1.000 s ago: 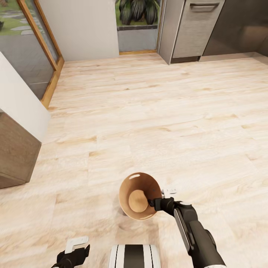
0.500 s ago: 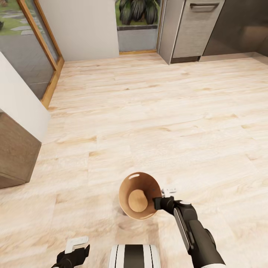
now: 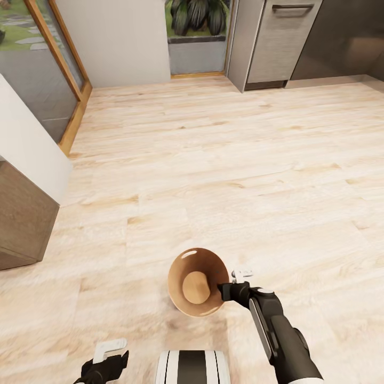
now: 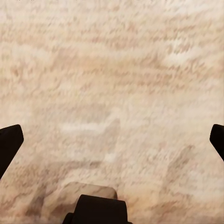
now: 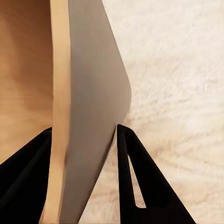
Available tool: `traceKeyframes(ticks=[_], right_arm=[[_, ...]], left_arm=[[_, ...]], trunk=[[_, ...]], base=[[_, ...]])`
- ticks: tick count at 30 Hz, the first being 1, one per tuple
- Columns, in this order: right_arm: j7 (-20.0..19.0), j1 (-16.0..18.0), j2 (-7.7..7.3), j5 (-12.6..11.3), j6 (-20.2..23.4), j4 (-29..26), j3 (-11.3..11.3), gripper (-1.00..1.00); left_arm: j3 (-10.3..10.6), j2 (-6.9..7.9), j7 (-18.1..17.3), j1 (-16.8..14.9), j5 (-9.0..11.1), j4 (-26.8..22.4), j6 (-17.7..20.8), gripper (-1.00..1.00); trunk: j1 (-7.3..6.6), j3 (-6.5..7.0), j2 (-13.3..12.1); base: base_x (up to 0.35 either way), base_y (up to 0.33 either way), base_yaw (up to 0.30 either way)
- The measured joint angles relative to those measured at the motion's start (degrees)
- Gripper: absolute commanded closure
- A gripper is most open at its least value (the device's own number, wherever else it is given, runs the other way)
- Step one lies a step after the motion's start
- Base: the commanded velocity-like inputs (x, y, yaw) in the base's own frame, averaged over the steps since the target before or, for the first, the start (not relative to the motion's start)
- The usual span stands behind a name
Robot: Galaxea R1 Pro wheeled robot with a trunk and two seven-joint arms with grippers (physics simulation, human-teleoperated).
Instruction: Put the three can of soda from the living room inside the tash can in the kitchen.
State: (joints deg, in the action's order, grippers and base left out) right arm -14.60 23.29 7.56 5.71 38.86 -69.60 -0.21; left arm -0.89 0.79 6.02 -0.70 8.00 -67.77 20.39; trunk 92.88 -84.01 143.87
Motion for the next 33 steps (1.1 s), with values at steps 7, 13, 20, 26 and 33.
traceKeyframes(ticks=[7, 13, 20, 26, 33], right_arm=[[-0.6, 0.0, -0.18, 0.1, 0.1, -1.7, -0.3, 1.0], [-6.5, 0.0, -6.21, -2.4, 11.7, -20.2, -9.1, 1.0], [-12.6, 0.0, -7.71, -2.5, 13.0, -20.3, -11.3, 1.0], [-21.3, 0.0, -10.99, -3.9, 15.3, -20.3, -15.5, 1.0], [-22.5, 0.0, -12.68, -3.2, 15.1, -20.3, -17.4, 1.0]], left_arm=[[0.0, 0.0, 0.0, 0.0, 0.0, 0.0, 0.0, -1.0], [0.0, 0.0, 0.0, 0.0, 0.1, 0.1, -0.1, -1.0], [0.0, 0.0, 0.0, 0.0, 0.2, 0.2, -0.1, -1.0], [0.0, 0.0, 0.0, 0.0, 0.3, 0.2, -0.1, -1.0], [0.0, -0.03, 0.0, 0.0, 0.4, 0.4, -0.1, -1.0]], trunk=[[0.01, -0.01, 0.0], [0.0, 0.0, 0.0], [0.01, 0.0, 0.0], [0.01, -0.01, 0.0], [0.01, -0.01, 0.0]], base=[[0.0, 0.0, 0.0], [0.0, 0.0, 0.0], [0.0, 0.0, 0.0], [0.0, 0.0, 0.0], [0.0, 0.0, 0.0]])
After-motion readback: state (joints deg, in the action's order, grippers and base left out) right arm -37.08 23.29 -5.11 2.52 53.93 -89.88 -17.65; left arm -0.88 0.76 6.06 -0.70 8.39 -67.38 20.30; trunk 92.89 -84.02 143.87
